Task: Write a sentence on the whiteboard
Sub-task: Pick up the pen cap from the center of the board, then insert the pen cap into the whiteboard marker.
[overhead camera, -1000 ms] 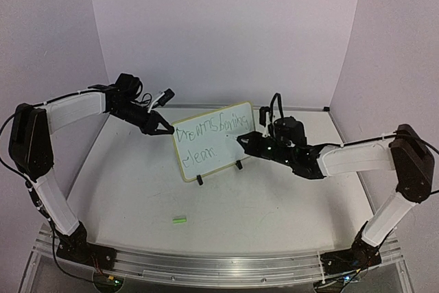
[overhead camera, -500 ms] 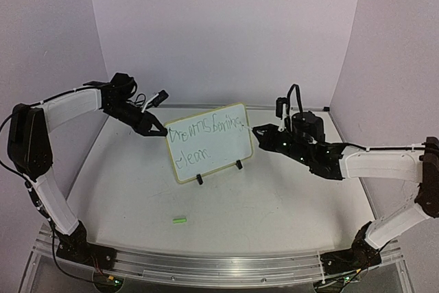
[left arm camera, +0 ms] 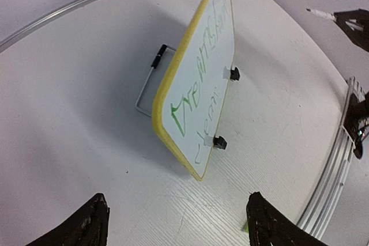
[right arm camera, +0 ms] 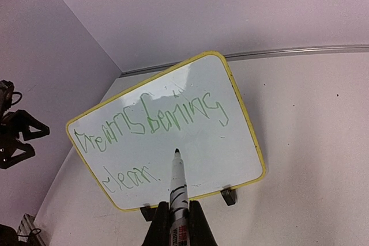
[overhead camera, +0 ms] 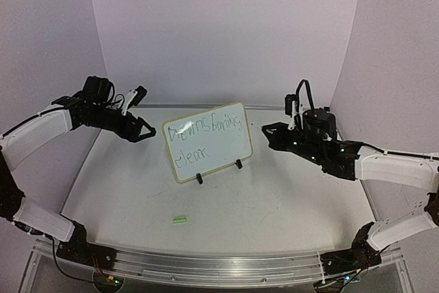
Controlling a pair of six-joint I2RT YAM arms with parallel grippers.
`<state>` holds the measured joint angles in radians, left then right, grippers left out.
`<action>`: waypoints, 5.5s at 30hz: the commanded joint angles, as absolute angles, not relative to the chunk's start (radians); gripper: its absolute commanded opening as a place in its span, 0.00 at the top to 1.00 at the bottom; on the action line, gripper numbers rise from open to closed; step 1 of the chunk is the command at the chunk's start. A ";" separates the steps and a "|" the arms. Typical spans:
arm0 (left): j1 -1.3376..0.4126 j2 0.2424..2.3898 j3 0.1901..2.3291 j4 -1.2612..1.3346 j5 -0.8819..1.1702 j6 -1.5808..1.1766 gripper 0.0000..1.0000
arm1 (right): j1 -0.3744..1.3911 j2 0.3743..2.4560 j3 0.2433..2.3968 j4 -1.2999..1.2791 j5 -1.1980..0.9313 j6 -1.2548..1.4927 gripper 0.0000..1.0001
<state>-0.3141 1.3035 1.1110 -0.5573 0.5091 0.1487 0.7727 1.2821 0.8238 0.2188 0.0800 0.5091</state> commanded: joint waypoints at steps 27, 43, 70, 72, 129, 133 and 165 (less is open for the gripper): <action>-0.863 1.139 0.542 -0.226 0.243 -0.360 0.32 | 0.843 1.177 0.733 0.035 -0.040 0.750 1.00; -0.940 1.354 0.585 -0.147 0.236 -0.246 0.55 | 0.844 1.164 0.705 0.043 -0.025 0.759 1.00; -0.991 1.458 0.612 -0.172 0.215 -0.251 0.65 | 0.843 1.095 0.645 0.051 -0.001 0.781 1.00; -0.993 1.463 0.614 -0.172 0.210 -0.252 0.67 | 0.843 1.088 0.640 0.051 -0.001 0.784 1.00; -1.147 1.400 0.733 0.091 0.471 -0.371 1.00 | 0.689 1.556 0.950 -0.296 -1.239 0.405 1.00; -1.150 1.407 0.736 0.094 0.478 -0.369 1.00 | 0.705 1.587 0.970 -0.292 -1.238 0.398 1.00; -1.168 1.427 0.754 0.091 0.485 -0.361 1.00 | 0.721 1.641 0.997 -0.291 -1.247 0.380 1.00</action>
<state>-1.1605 1.4198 0.7087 0.0621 0.4725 -0.3672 0.7136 1.6363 0.9574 -0.3004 -1.2247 0.4016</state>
